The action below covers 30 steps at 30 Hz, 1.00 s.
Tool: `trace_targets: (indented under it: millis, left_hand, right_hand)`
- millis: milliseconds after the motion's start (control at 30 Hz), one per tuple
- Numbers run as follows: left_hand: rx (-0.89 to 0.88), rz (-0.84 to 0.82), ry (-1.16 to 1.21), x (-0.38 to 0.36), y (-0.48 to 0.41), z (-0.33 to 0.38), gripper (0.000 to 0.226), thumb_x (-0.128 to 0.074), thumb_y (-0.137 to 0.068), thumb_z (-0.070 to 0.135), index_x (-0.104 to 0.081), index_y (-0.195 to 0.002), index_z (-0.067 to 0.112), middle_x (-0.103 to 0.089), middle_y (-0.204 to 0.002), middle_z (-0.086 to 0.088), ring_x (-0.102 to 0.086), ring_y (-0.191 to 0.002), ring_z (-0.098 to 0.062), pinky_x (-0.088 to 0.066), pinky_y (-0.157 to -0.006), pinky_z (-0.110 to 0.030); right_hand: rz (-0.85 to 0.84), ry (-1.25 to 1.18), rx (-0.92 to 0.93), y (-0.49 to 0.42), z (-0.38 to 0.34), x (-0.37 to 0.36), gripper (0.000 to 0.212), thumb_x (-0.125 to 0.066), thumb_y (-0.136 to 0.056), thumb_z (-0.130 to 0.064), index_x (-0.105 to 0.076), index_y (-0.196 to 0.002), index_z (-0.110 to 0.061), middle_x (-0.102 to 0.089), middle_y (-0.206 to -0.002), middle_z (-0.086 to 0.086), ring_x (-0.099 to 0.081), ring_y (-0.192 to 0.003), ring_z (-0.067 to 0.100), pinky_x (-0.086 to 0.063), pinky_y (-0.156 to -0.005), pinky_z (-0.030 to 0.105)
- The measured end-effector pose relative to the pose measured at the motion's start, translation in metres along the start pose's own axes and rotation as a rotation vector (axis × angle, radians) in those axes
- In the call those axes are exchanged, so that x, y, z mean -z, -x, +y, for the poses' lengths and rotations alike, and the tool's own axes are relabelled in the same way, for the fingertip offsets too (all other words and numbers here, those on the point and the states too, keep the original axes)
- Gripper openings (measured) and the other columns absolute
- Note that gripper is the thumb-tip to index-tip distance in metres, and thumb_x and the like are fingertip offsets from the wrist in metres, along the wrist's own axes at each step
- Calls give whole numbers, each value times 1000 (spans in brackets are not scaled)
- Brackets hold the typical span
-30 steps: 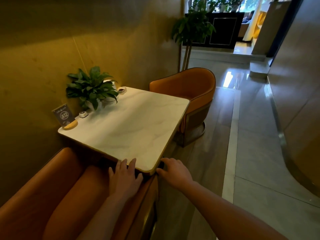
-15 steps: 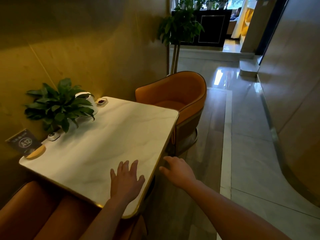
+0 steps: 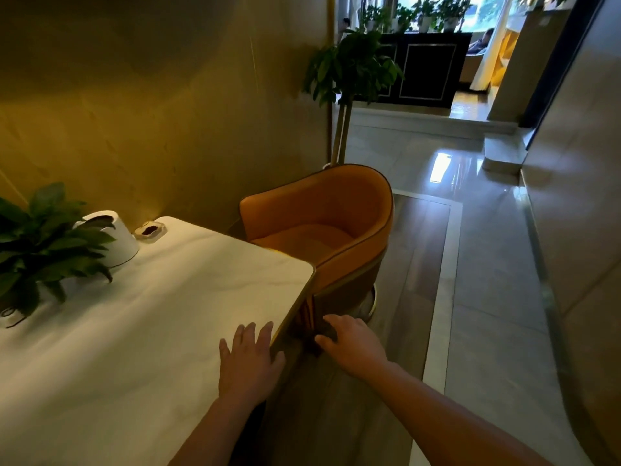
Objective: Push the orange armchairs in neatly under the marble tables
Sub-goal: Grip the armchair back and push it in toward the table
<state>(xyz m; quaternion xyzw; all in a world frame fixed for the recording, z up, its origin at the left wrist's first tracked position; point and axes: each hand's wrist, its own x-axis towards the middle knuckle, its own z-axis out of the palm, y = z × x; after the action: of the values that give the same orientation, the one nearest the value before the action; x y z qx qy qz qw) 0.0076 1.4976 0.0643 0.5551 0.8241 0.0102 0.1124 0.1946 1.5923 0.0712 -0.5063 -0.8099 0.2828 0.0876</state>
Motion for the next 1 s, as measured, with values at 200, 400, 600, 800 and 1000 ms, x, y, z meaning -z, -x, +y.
trace_targets:
  millis: [200, 400, 600, 800, 1000]
  left_hand:
    - [8, 0, 16, 4, -82, 70, 66, -33, -100, 57, -11, -157, 31, -12, -166, -5, -3, -153, -27, -7, -122, -55]
    - [6, -8, 76, 2, -182, 127, 65, -36, -100, 56, -14, -156, 32, -14, -165, -4, -6, -153, -27, -8, -123, -54]
    - [12, -34, 145, -3, -296, 173, 65, -37, -99, 56, -16, -155, 32, -18, -164, -3, -10, -152, -26, -10, -123, -53]
    - [66, -82, 182, -3, -381, 218, 66, -37, -99, 56, -14, -156, 34, -15, -165, -4, -5, -153, -26, -5, -122, -52]
    - [163, -109, 159, -15, -461, 271, 68, -38, -99, 55, -9, -157, 34, -12, -165, -6, -3, -153, -27, -5, -122, -53]
  right_hand:
    - [-11, 19, 5, -76, 61, 54, 54, -53, -95, -50, -40, -144, -30, -52, -138, -2, -45, -130, 18, -45, -102, 38]
    - [-24, 3, 29, -176, 114, 99, 47, -54, -95, -48, -46, -138, -31, -56, -132, -5, -51, -122, 13, -47, -99, 35]
    - [-84, 35, 3, -291, 170, 144, 45, -52, -94, -53, -48, -135, -33, -56, -126, -7, -52, -119, 14, -47, -98, 36]
    - [-168, 17, 8, -383, 213, 193, 39, -51, -93, -53, -50, -129, -36, -56, -124, -7, -55, -115, 15, -51, -96, 43]
    - [-227, 68, 68, -479, 262, 231, 50, -49, -96, -51, -43, -141, -29, -52, -132, -3, -49, -124, 18, -47, -101, 42]
